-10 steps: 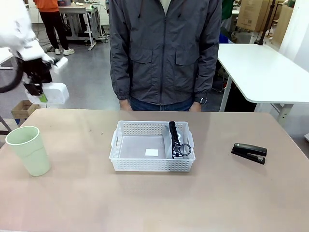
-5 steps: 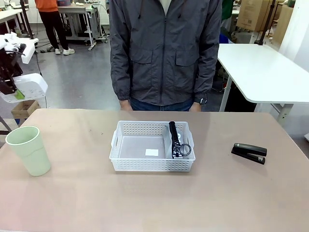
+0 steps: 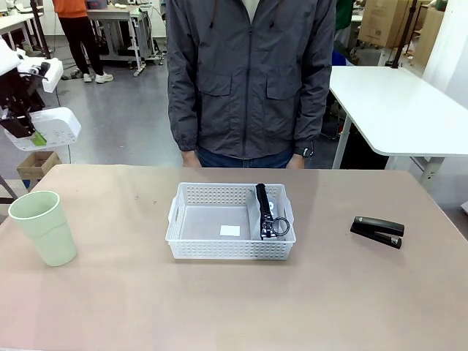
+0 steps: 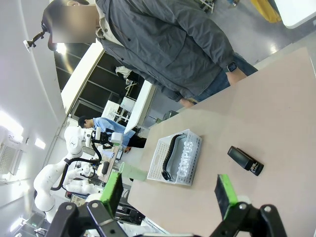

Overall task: Efficiently arrange items inside the basket to fit them all.
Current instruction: Pick up the Digital clock and place it inside the Organizing basket.

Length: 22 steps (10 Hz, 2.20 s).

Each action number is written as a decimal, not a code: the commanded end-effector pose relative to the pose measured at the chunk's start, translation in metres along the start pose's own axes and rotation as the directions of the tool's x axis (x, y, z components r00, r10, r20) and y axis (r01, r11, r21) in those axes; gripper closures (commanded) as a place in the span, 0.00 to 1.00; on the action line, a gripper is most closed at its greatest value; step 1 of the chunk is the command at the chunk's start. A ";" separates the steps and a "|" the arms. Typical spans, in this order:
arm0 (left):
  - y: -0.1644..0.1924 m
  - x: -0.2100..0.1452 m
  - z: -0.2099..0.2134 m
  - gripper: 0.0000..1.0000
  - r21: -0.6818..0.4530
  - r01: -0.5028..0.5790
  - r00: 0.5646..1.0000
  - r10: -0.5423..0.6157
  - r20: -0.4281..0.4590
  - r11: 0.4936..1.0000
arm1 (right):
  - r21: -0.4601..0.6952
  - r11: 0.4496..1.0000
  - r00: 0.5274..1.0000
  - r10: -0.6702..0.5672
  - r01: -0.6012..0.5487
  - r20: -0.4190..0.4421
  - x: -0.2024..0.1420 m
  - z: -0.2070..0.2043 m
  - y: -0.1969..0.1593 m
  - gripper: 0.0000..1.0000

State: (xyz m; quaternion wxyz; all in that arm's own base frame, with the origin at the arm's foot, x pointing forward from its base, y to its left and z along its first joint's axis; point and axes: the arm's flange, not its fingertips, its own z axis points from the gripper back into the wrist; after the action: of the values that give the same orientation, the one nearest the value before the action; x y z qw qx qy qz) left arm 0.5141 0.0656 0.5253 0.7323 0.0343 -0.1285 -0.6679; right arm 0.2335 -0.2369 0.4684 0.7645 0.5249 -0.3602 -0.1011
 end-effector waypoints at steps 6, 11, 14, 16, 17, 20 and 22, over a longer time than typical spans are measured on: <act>-0.018 0.218 0.019 0.49 0.034 0.233 0.971 -0.234 0.040 0.972 | 0.022 0.999 0.999 0.027 -0.028 0.021 0.003 -0.001 0.000 0.00; -0.056 0.404 -0.094 0.49 -0.108 0.589 0.808 -0.585 0.067 0.801 | 0.022 0.999 0.999 0.027 -0.028 0.021 0.003 -0.001 0.000 0.00; -0.072 0.428 -0.148 0.49 -0.213 0.548 0.820 -0.570 -0.052 0.809 | 0.022 0.999 0.999 0.027 -0.028 0.021 0.003 -0.001 0.000 0.00; -0.080 0.417 -0.166 0.49 -0.271 0.513 0.835 -0.547 -0.065 0.815 | 0.022 0.999 0.999 0.027 -0.028 0.021 0.003 -0.001 0.000 0.00; -0.085 0.416 -0.168 0.49 -0.283 0.523 0.829 -0.557 -0.050 0.804 | 0.022 0.999 0.999 0.027 -0.028 0.021 0.003 -0.001 0.000 0.00; -0.104 0.405 -0.185 0.49 -0.319 0.508 0.834 -0.550 -0.050 0.800 | 0.022 0.999 0.999 0.027 -0.028 0.021 0.003 -0.001 0.000 0.00; -0.112 0.403 -0.193 0.49 -0.304 0.506 0.838 -0.543 -0.048 0.807 | 0.022 0.999 0.999 0.027 -0.028 0.021 0.003 -0.001 0.000 0.00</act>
State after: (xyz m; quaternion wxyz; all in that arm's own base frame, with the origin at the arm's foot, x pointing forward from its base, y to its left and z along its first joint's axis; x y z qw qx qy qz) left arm 0.4899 -0.3741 0.3697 0.5110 0.0046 0.0418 -0.8586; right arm 0.2340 -0.2373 0.4685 0.7647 0.5249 -0.3598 -0.1017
